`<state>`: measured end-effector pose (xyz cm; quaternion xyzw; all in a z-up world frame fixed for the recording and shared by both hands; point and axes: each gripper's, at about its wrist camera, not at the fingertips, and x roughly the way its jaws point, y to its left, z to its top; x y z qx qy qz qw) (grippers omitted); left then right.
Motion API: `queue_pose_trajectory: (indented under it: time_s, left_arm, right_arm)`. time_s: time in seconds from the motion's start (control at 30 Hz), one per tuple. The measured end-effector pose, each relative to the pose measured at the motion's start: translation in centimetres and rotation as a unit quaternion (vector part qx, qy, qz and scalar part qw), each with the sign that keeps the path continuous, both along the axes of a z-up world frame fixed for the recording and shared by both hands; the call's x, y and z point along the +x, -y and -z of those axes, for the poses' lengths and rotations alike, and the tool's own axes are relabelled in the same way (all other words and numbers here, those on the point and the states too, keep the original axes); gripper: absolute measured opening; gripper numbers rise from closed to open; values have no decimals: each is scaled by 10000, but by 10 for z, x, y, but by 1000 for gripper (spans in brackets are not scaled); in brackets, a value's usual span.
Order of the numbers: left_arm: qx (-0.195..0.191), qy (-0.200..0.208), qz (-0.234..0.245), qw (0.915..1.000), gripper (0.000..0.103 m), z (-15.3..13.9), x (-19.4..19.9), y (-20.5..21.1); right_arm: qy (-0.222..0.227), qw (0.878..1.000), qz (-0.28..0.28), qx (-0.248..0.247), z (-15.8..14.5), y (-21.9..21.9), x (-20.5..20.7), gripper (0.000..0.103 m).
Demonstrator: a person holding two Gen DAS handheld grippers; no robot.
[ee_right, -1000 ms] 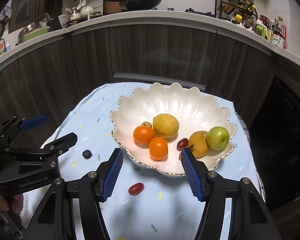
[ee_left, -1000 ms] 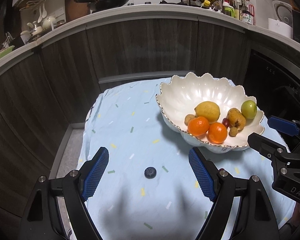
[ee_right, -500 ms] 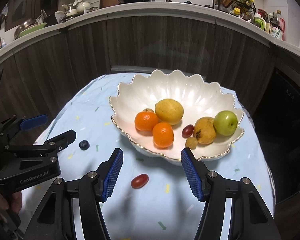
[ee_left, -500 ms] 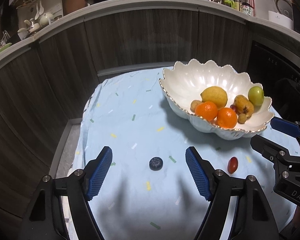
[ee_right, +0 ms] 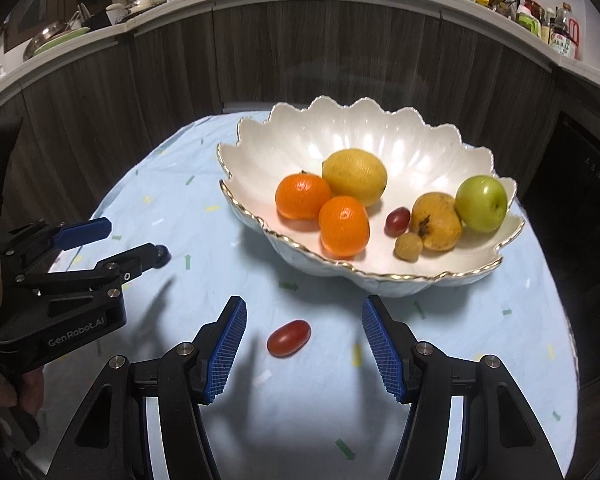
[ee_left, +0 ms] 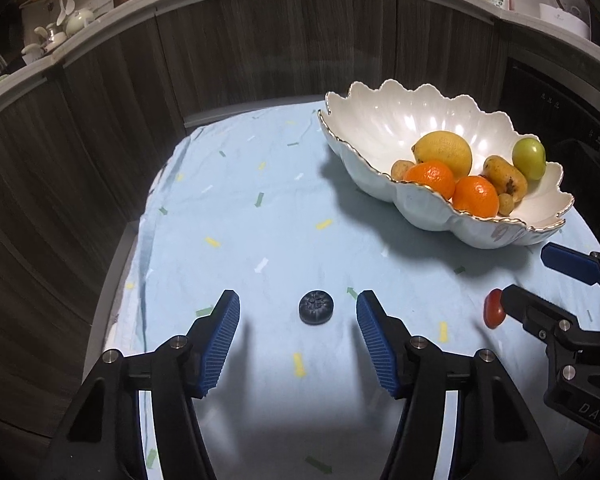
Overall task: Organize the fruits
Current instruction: 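Withdraw both tools from the bowl toward the red date and blueberry, then close left tool on the blueberry while right tool closes on the red date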
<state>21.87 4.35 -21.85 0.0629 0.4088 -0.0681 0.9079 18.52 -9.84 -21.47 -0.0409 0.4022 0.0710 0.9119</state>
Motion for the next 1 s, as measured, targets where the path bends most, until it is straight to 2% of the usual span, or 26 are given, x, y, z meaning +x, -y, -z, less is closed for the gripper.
queue_pose_trajectory:
  time_s: [0.5,0.8,1.0]
  left_arm:
    - [1,-226,69,9997,58,18,16,4]
    - [-15,-280,74,9996,49,25,19,5]
    - [-35,-258,122,9996,35,25,17,9]
  right_arm:
    - [-356,9989,-116,264,23,2,11,48]
    - [-445,9983,-139,339,31,5,10,39]
    - [-431,9983,-136,362,31,5,9,33]
